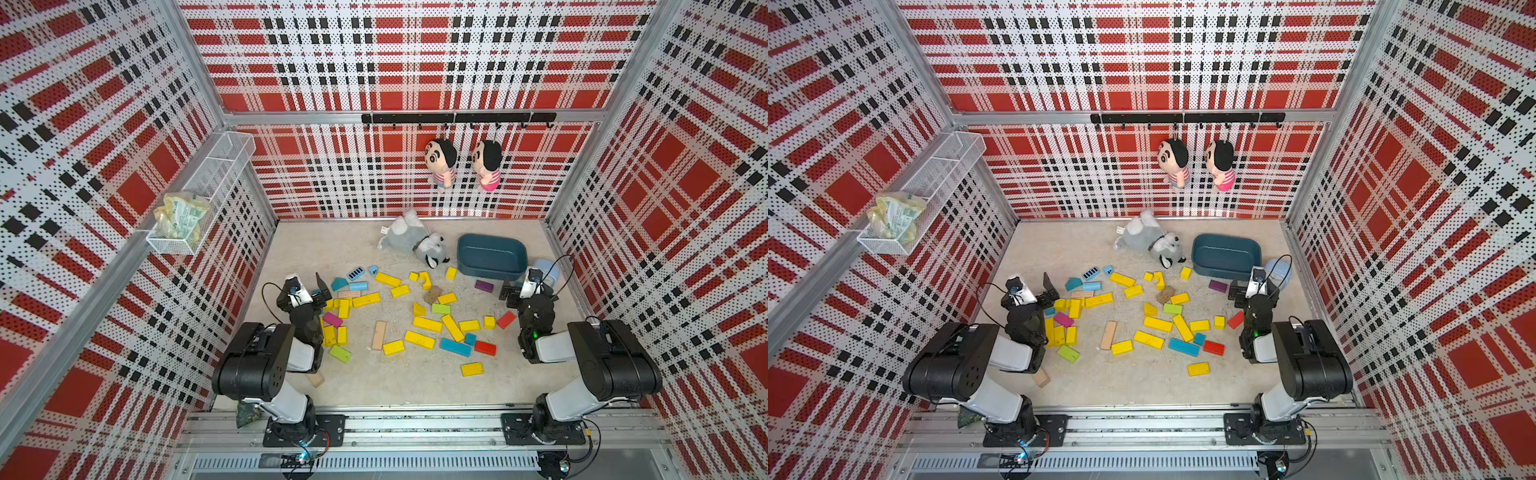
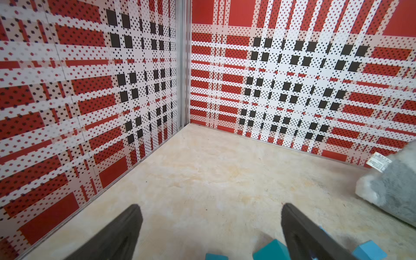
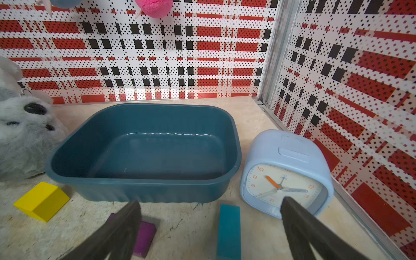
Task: Pick out the yellow building blocks
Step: Pick up the building block from the center of the board.
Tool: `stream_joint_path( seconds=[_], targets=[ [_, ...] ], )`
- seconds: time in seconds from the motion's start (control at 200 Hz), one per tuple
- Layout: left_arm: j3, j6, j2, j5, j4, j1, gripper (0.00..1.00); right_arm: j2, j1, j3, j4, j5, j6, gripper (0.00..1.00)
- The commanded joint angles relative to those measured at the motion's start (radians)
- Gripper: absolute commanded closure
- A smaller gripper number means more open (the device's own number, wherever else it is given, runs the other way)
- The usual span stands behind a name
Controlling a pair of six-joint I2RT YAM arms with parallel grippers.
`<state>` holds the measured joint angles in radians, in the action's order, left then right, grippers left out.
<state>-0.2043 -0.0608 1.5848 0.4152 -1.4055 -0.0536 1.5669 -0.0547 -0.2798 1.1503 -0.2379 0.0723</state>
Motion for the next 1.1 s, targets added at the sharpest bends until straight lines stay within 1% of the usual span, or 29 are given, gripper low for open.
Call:
stream_joint_path(
  seconds=[0.0, 0.701, 0.776, 0.817, 0.907, 0.962, 0.997, 1.042, 1.092],
  targets=[
    [0.005, 0.011, -0.004, -0.010, -0.024, -0.004, 0.02, 0.002, 0.010, 0.000, 0.024, 0.010, 0.008, 0.00],
    [0.008, 0.010, -0.007, -0.012, -0.027, -0.004, 0.02, 0.001, 0.010, 0.006, 0.034, 0.011, 0.007, 0.00],
    [0.031, 0.016, -0.039, -0.008, -0.051, -0.008, 0.02, -0.037, 0.003, 0.039, 0.069, 0.026, -0.010, 0.00],
    [0.042, 0.015, -0.074, 0.013, -0.043, -0.012, 0.02, -0.078, -0.008, 0.049, 0.054, 0.006, -0.017, 0.00],
    [0.060, 0.001, -0.172, 0.071, 0.008, -0.015, 0.02, -0.189, -0.020, 0.056, -0.025, -0.025, -0.025, 0.00],
    [0.052, -0.012, -0.227, 0.092, 0.069, -0.012, 0.02, -0.264, -0.021, 0.033, -0.124, -0.049, -0.007, 0.00],
    [0.041, -0.023, -0.261, 0.109, 0.119, -0.011, 0.02, -0.313, -0.020, 0.002, -0.223, -0.073, 0.037, 0.00],
    [0.018, -0.053, -0.296, 0.142, 0.194, -0.009, 0.02, -0.363, -0.019, -0.056, -0.396, -0.095, 0.088, 0.00],
    [-0.013, -0.108, -0.337, 0.162, 0.294, -0.007, 0.02, -0.392, -0.017, -0.130, -0.573, -0.078, 0.129, 0.00]
  ],
)
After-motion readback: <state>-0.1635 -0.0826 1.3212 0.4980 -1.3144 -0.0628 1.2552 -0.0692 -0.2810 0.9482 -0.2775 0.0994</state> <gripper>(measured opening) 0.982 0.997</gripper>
